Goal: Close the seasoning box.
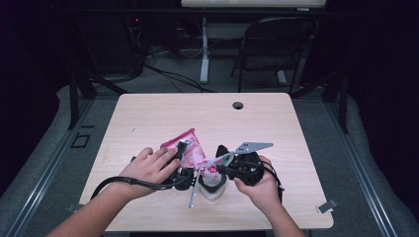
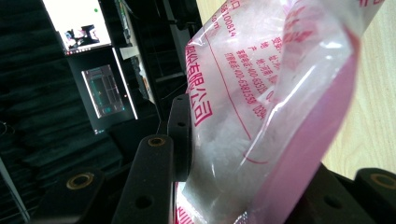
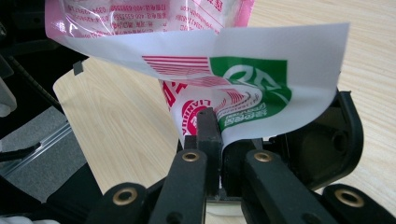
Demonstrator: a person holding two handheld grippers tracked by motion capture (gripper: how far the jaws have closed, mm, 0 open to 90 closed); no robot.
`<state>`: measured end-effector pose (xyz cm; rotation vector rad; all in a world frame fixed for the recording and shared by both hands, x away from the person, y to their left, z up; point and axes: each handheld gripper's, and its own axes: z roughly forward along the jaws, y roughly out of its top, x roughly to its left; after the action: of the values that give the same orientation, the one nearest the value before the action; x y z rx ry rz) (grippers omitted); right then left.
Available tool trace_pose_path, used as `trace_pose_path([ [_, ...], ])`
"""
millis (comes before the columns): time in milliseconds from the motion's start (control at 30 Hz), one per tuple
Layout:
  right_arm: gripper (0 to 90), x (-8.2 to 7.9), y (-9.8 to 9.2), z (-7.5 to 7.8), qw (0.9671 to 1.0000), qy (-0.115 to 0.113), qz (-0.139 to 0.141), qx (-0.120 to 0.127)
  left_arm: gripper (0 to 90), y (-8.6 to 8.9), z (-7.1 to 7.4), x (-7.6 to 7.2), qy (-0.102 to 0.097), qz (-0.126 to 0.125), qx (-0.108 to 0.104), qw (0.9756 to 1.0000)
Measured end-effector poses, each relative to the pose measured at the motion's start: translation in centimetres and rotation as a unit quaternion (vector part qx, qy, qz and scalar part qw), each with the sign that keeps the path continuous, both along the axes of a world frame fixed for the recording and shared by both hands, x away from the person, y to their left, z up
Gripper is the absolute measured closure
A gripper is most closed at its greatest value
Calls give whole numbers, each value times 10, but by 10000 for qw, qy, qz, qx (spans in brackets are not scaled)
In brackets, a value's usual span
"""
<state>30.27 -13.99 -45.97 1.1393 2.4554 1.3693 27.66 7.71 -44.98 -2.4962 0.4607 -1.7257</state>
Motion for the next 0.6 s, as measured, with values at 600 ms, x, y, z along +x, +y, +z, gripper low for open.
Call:
trace_pose_path([
  [600,894,2,0,-3,9999,62,27,-91,714,0,0,1,9,24,2,10000],
])
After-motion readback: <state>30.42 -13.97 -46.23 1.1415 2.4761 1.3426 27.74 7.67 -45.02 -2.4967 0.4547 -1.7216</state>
